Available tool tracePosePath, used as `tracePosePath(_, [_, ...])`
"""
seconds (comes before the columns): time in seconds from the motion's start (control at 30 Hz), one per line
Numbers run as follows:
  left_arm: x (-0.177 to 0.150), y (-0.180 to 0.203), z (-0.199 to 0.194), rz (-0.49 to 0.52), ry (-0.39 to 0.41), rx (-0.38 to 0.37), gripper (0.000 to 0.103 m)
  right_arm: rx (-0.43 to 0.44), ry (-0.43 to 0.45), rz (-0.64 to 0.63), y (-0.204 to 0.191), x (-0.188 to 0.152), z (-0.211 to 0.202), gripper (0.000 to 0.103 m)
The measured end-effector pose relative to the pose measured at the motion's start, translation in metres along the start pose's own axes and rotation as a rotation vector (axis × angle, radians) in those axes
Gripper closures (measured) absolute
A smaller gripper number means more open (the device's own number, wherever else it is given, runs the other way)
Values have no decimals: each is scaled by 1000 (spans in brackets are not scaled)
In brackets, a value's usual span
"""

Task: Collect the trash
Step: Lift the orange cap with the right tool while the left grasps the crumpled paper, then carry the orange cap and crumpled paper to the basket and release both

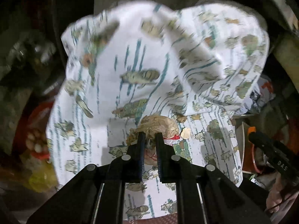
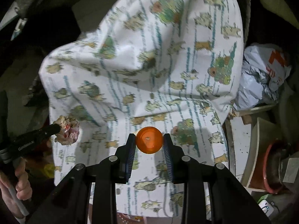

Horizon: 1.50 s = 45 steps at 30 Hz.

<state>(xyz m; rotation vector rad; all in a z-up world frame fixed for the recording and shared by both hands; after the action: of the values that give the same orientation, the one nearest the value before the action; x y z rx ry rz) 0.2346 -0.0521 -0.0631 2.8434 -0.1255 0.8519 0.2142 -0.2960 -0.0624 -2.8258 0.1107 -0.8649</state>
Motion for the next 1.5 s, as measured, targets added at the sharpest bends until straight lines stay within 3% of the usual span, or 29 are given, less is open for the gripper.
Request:
tracePosePath(0.07, [-1, -1, -28, -13, 53, 62, 93, 103, 2, 47, -8, -3, -14, 71])
tracePosePath(0.1, [0, 2, -42, -3, 93, 52, 93, 130, 8, 57, -11, -4, -20, 71])
tracePosePath(0.2, [-2, 8, -86, 31, 183, 49, 93, 119, 78, 23, -26, -12, -49, 71])
tracePosePath(0.4, [-35, 4, -117, 35, 160, 20, 93, 191, 139, 7, -53, -38, -92, 71])
tracePosePath(0.63, [-103, -8, -100, 19, 43, 62, 93, 240, 49, 20, -72, -85, -89, 71])
tracePosePath(0.93, [-150, -28, -91, 20, -61, 86, 93, 297, -65, 77, -83, -123, -70, 71])
tracePosePath(1.13, [-175, -30, -49, 18, -235, 21, 92, 295, -152, 62, -91, -138, -42, 71])
tracePosePath(1.3, [-214, -30, 6, -17, -441, -5, 92, 278, -269, 167, -78, -155, 2, 71])
tracePosePath(1.5, [-256, -18, 59, -58, -588, -30, 92, 189, -404, 196, -64, -184, 53, 71])
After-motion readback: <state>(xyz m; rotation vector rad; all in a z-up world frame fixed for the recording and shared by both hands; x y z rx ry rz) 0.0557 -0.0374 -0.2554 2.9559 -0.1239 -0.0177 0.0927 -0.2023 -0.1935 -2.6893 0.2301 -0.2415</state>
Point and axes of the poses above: each gripper's, at about its wrist camera, not at the fingertips, and z roughly the way its jaws point, y to its right, x to its top, the point moved 4 cm from there along z, roughly the way its jaws point, and after that the axes turned 2 degrees about z, right-handed, at the moved point
